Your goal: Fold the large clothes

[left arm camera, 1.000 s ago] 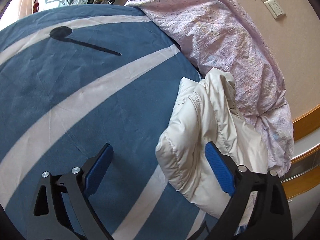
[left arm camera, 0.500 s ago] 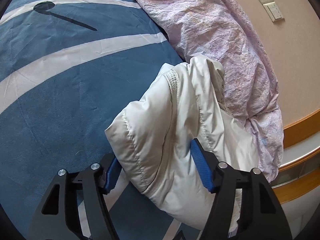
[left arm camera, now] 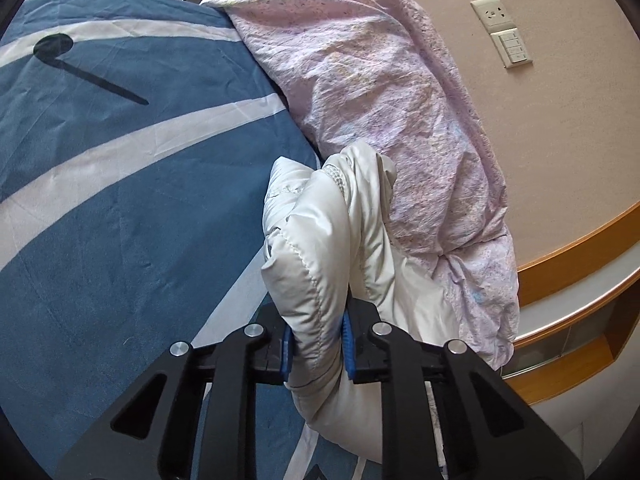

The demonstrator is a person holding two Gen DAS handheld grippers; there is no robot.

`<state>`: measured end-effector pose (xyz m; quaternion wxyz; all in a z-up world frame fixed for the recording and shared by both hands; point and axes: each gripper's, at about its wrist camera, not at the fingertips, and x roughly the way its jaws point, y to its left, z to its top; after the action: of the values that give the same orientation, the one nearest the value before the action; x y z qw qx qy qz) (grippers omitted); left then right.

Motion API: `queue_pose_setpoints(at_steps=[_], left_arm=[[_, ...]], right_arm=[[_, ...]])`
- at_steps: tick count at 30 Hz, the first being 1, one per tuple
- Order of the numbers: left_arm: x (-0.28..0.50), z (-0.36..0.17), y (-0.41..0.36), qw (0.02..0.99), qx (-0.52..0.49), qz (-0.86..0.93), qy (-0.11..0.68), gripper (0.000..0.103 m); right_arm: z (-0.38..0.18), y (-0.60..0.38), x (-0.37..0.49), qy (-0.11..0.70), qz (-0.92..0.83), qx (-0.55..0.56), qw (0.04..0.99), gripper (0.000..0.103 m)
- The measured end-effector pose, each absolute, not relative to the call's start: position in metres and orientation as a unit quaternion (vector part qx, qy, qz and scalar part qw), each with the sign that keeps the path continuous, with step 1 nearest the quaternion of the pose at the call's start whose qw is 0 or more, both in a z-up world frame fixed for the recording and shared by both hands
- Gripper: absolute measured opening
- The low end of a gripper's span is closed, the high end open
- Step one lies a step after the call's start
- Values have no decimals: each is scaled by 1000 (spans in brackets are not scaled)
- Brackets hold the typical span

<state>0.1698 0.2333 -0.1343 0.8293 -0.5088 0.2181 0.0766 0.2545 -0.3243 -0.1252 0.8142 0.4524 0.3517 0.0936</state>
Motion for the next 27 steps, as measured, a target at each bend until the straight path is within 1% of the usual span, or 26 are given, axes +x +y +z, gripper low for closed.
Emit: queue_pose_setpoints(at_steps=[6, 14, 22, 27], left_arm=[[139, -113, 245, 843, -498, 69, 190, 18], [70, -109, 258, 848, -497, 69, 171, 18], [11, -130, 265, 833, -520, 77, 171, 18], [1, -148, 267, 825, -524, 96, 188, 20]], right_arm=[[-98, -310, 232, 340, 146, 425, 826, 22], [-84, -287, 188, 345, 196, 379, 836, 22], [-85, -274, 134, 355, 209, 323, 852, 21], [-97, -270, 113, 370, 187, 284, 865, 24]])
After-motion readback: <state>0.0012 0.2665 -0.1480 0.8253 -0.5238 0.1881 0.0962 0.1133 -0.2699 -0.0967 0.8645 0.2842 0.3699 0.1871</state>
